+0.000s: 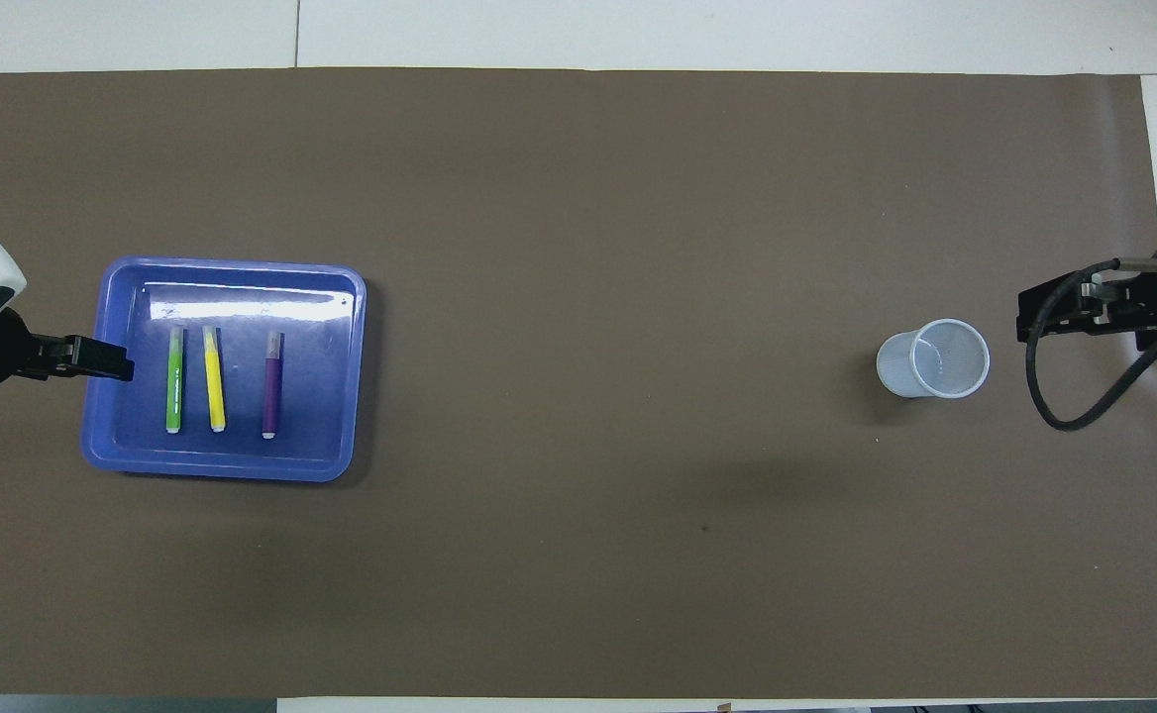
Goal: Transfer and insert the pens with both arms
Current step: 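Grasp the green pen in the blue tray with the left gripper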
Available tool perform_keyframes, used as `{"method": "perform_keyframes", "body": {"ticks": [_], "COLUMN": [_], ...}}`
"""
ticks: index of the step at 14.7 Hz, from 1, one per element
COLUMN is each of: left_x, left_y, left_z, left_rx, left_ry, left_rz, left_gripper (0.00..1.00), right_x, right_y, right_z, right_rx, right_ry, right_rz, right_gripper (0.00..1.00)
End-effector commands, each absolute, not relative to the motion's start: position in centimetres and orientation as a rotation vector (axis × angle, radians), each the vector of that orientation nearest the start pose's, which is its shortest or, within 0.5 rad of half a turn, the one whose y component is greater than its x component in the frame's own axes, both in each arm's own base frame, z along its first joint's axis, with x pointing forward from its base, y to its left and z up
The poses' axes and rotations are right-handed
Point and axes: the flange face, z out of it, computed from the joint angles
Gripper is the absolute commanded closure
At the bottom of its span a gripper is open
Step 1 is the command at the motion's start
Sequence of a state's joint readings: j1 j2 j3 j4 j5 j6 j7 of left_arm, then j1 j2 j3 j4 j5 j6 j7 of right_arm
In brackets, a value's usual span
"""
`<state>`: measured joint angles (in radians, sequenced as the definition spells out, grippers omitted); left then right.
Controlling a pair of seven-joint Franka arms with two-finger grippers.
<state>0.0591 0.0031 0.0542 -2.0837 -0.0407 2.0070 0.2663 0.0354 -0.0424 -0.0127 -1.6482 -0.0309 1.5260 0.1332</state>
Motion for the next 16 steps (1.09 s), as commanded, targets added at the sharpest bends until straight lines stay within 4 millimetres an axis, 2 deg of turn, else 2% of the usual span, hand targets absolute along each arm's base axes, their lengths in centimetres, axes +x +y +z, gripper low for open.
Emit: {"method": "perform_keyframes", "body": {"ticks": [1,3,6,12,16], "left_x": [54.8,55.4,55.8,55.9,55.7], "left_y": [5.6,5.4,5.4,5.6,5.8], "left_z": [35.9,33.5,31.6,31.1,30.9], "left_rx": [-3.174,-3.167,-3.155,-3.155,-3.156], "left_ry": [0.327,0.353,0.424,0.428,0.421], "left_rz": [0.097,0.093,0.095,0.11,0.117], "left_gripper": [0.0,0.0,0.1,0.23,0.27], "right_x": [53.0,53.1,53.0,53.0,53.0], "right_y": [0.5,0.5,0.6,0.5,0.5], "right_z": [61.0,61.0,61.0,61.0,61.0], "right_rx": [-3.17,-3.17,-3.17,-3.17,-3.17], "right_ry": [0.166,0.168,0.161,0.166,0.166], "right_rz": [0.128,0.128,0.128,0.128,0.128], "right_gripper": [0.0,0.0,0.0,0.0,0.0]}}
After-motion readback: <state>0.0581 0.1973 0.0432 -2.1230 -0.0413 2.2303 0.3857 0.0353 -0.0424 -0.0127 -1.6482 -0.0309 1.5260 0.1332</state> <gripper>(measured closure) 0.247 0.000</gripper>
